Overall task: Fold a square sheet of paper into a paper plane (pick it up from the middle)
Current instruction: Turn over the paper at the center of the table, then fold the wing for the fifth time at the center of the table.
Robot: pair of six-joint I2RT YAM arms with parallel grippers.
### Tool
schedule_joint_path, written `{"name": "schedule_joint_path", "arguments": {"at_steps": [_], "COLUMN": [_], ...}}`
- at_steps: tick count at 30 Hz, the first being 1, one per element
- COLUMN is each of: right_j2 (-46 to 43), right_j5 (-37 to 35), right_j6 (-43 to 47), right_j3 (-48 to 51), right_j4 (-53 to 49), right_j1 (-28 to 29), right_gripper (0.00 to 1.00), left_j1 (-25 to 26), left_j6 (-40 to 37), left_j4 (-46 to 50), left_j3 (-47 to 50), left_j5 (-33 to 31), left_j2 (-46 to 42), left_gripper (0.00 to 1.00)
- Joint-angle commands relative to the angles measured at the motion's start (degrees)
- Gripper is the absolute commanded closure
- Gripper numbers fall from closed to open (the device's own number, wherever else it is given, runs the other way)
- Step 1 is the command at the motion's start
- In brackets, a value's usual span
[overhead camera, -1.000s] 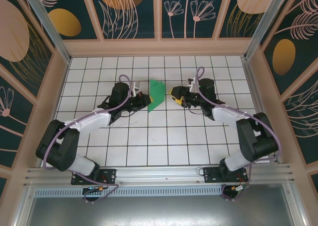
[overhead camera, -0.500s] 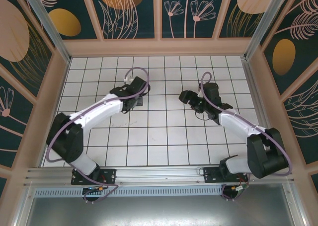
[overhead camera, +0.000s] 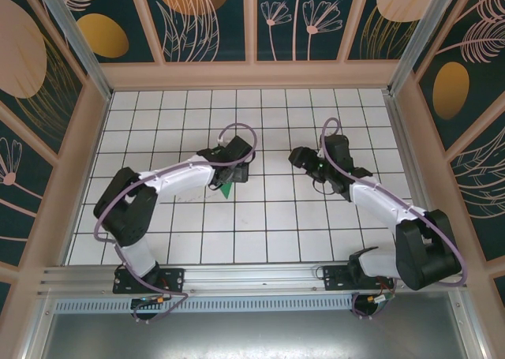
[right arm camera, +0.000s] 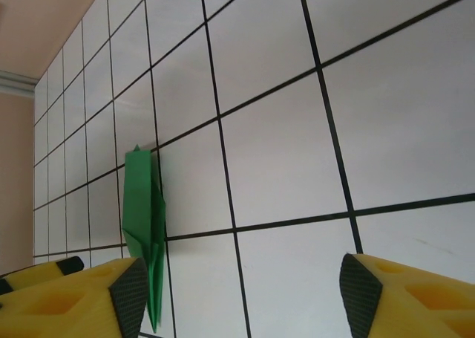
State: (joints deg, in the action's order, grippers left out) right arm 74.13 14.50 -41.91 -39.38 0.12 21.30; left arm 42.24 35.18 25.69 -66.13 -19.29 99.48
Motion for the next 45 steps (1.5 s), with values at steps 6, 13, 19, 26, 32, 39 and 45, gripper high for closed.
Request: {"name": "schedule_joint_path", "arguments": {"at_steps": [6, 13, 19, 26, 32, 39, 45], "right_j2": [10.38, 27.4, 38.54, 46.46, 49.47, 45.42, 33.81], "right_j5": [-1.74, -4.99, -6.7, -9.74, -7.5, -6.55, -6.37], "right_j6": [-3.37, -4.24, -2.73, 0.41, 8.61, 28.51, 41.44], "right_j3": [-5.61, -21.55, -33.97, -43.11, -44.97, -33.93, -21.39], "right_j4": [4.26, 1.93, -2.76, -10.41, -15.2, -18.54, -18.19], "right_j1": [12.33, 24.16, 28.76, 29.44, 29.33, 29.05, 29.24], "right_gripper": [0.45, 0.74, 0.8, 0.8, 0.79, 0.81, 0.79], "left_j1": [-9.54, -16.42, -20.19, -22.24, -22.46, -22.49, -22.46], "left_j6": [6.09, 10.6, 14.84, 16.59, 16.15, 15.2, 14.67], "left_j4": [-16.27, -17.73, -19.69, -19.87, -19.88, -20.56, -24.33], "left_j3": [10.08, 19.51, 25.48, 28.27, 27.86, 26.67, 26.71], "left_j5": [11.4, 10.92, 10.95, 8.99, 11.27, 15.54, 21.87], "left_j2": [-14.05, -19.42, -24.02, -27.57, -26.74, -24.48, -23.16], "left_gripper": [0.02, 0.02, 0.02, 0.02, 0.02, 0.01, 0.02]}}
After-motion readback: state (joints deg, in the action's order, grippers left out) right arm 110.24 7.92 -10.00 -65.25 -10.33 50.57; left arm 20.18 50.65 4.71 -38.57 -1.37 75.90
